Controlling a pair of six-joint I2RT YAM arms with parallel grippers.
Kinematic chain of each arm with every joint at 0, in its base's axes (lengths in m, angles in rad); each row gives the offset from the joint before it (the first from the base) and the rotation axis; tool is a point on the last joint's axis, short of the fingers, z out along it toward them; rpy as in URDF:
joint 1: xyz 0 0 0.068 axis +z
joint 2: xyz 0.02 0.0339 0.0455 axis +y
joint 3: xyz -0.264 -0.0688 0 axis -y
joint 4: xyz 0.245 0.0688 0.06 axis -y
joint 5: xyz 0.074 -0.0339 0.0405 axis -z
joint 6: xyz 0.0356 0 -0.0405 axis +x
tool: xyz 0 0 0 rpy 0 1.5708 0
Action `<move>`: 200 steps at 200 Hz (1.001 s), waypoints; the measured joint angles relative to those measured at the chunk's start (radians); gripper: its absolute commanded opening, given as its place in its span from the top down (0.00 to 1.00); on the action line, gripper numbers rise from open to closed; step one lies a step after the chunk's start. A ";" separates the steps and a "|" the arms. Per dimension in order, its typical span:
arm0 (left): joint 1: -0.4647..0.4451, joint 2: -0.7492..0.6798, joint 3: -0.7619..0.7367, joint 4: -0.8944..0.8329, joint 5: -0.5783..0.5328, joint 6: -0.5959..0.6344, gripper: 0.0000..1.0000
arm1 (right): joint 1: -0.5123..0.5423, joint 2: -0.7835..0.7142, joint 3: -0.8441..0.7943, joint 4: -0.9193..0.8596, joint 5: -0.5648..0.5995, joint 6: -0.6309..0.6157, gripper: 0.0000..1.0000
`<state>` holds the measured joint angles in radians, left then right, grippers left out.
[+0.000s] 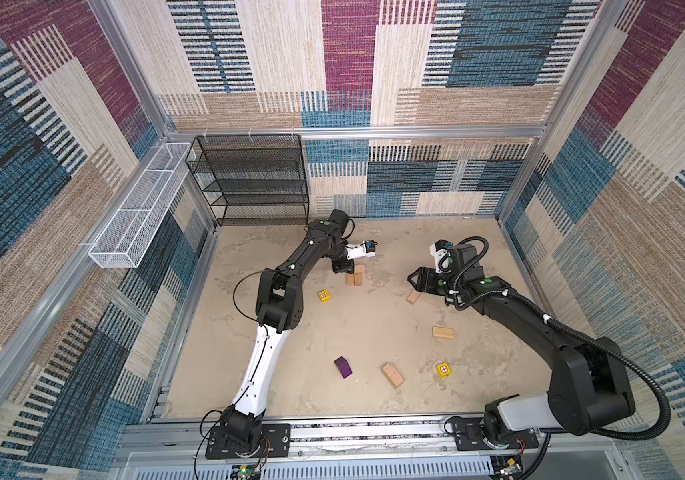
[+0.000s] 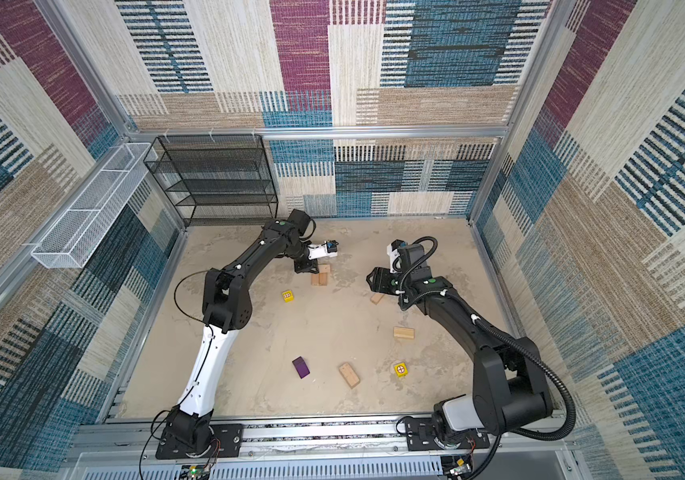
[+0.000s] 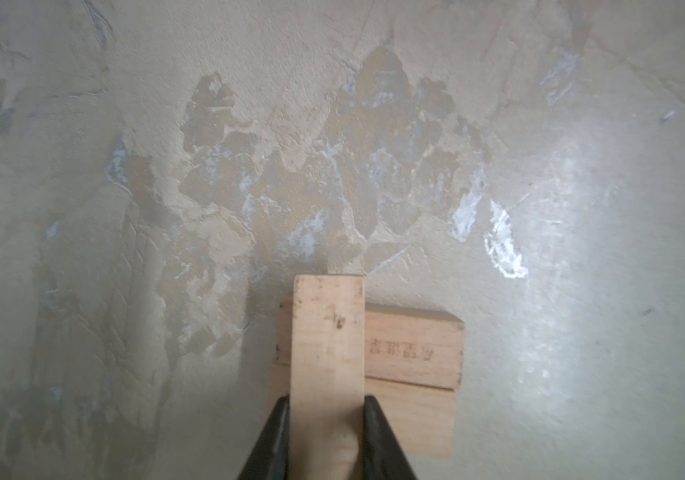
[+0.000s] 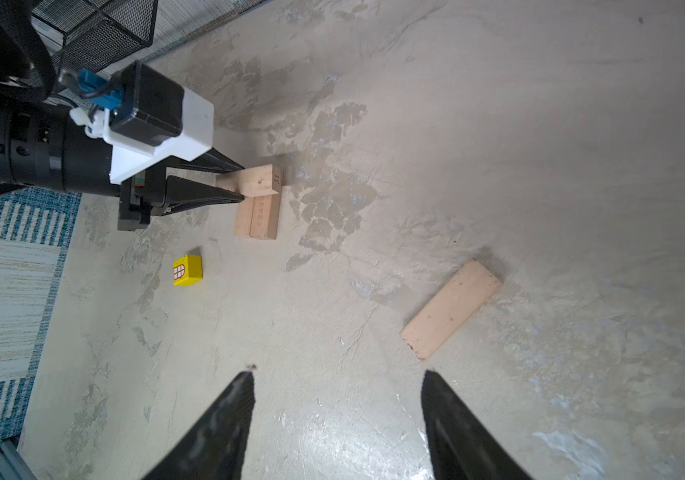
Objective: Build the wood block tower
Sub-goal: 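Lower the held block crosswise onto the upright pair with the left gripper, then open the left gripper and raise both grippers away from the stack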
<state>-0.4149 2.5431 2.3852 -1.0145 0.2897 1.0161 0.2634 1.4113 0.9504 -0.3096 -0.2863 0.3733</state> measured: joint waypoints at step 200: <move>0.005 -0.092 0.047 -0.026 0.014 -0.008 0.57 | 0.080 0.010 0.103 -0.052 0.063 -0.037 0.27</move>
<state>-0.4103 2.4512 2.4321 -1.0401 0.3038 1.0080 0.3431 1.4212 1.0538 -0.3618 -0.2237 0.3363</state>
